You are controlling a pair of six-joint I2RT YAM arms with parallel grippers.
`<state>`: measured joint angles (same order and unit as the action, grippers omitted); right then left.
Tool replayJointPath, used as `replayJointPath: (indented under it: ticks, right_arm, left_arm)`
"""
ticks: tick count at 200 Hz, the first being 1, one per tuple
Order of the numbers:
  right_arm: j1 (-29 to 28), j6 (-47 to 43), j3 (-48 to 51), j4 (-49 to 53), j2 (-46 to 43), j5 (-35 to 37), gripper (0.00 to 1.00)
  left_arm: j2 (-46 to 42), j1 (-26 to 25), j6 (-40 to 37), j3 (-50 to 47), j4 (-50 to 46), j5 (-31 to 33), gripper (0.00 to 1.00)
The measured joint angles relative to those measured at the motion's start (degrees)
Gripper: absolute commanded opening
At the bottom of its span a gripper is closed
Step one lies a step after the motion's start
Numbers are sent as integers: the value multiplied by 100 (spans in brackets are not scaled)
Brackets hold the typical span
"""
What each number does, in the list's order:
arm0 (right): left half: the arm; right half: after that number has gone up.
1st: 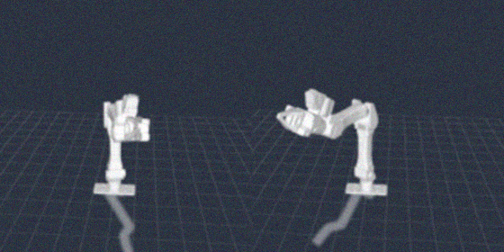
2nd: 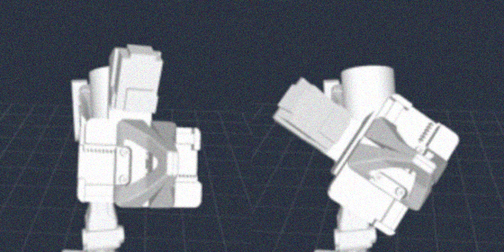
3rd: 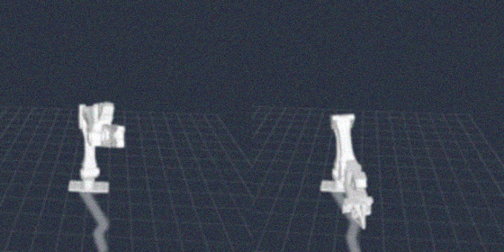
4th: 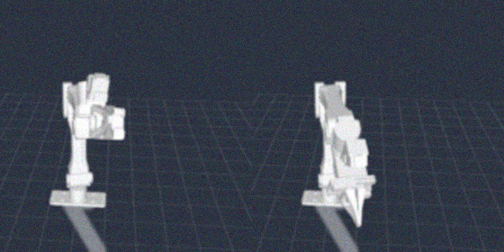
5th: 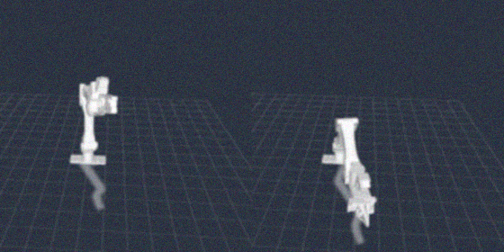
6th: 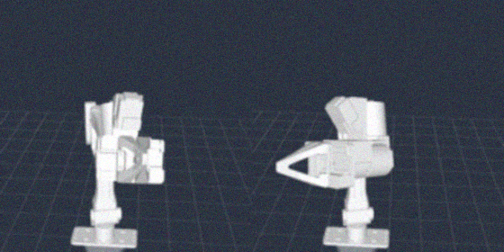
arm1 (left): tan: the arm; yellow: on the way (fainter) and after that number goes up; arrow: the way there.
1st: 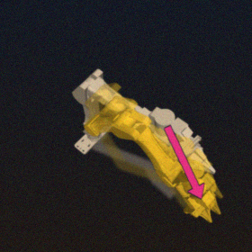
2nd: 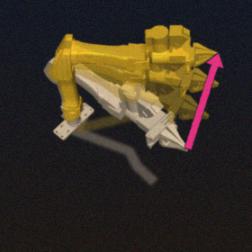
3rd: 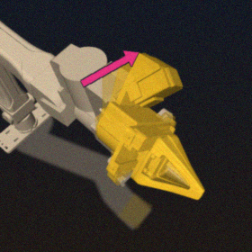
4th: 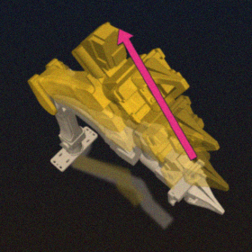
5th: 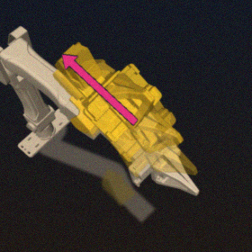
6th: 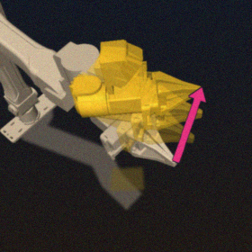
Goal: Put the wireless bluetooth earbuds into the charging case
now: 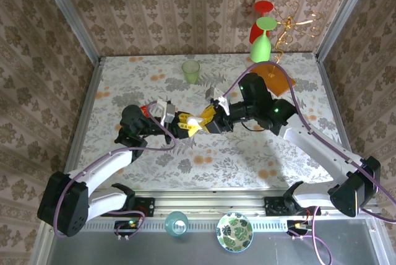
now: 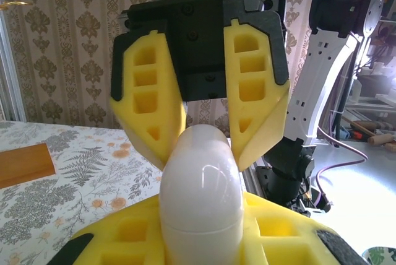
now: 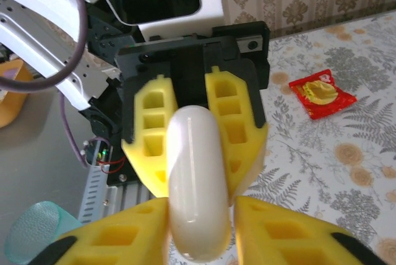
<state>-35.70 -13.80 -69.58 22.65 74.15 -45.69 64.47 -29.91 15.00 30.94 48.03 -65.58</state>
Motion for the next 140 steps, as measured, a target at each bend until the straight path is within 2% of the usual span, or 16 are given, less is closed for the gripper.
replayJointPath:
  ticks: [25,42,70,97,113,140]
  right_arm:
    - [7,-81,0,2,0,-17,21]
    - [15,-105,0,2,2,-9,21]
    - [11,-101,0,-2,7,-2,21]
    - [68,11,72,-116,9,-2,20]
    - [197,186,170,-249,48,4,20]
    - [538,691,485,-791,208,177,19]
  left_arm:
    - [-2,0,-2,0,-52,55,9]
    - [-7,0,-9,0,-92,94,21]
    - [-9,-2,-127,0,-190,273,63]
    - [-199,39,-382,-11,-586,647,94]
    - [-546,44,-647,-35,-1067,1034,99]
    - [-1156,17,-1180,-120,-1685,1902,100]
